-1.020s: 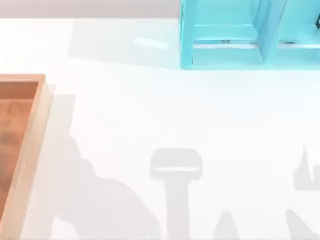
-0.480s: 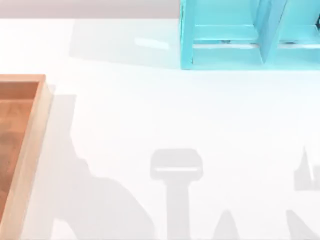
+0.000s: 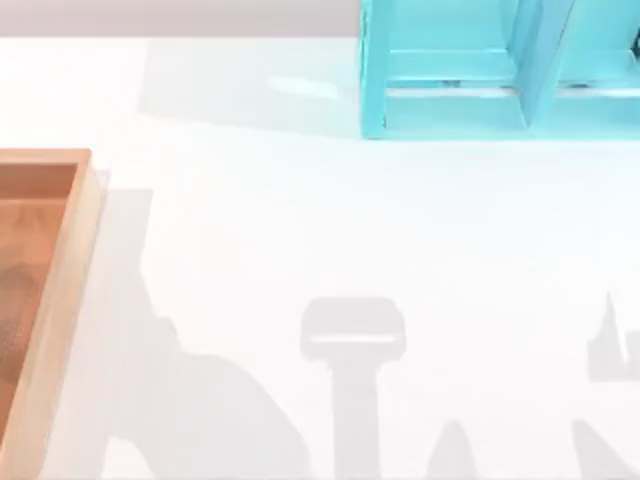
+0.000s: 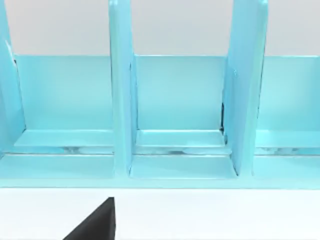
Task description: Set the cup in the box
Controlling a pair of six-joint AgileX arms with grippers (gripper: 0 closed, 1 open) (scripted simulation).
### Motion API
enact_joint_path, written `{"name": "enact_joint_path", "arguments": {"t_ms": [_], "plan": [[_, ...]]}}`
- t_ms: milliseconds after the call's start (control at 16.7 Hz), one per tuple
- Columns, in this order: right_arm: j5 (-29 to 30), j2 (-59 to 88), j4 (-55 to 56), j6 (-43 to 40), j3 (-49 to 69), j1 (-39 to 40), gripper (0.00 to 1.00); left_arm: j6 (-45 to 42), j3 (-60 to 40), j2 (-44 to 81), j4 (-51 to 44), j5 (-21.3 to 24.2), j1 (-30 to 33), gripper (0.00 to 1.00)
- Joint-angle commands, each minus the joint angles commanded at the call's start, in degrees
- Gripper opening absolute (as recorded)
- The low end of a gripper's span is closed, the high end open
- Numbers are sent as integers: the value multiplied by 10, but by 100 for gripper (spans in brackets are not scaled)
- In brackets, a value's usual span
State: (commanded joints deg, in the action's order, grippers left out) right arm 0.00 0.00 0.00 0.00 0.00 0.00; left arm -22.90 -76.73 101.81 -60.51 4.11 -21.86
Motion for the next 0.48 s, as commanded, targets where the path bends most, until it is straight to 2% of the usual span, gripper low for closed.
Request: {"name": "enact_joint_path", "arguments": {"t_ms": [120,480], "plan": [[0,0,0,0,0,0,100,0,0,0,0,0,0,98],[0,0,0,0,0,0,100,0,0,0,0,0,0,100]]}}
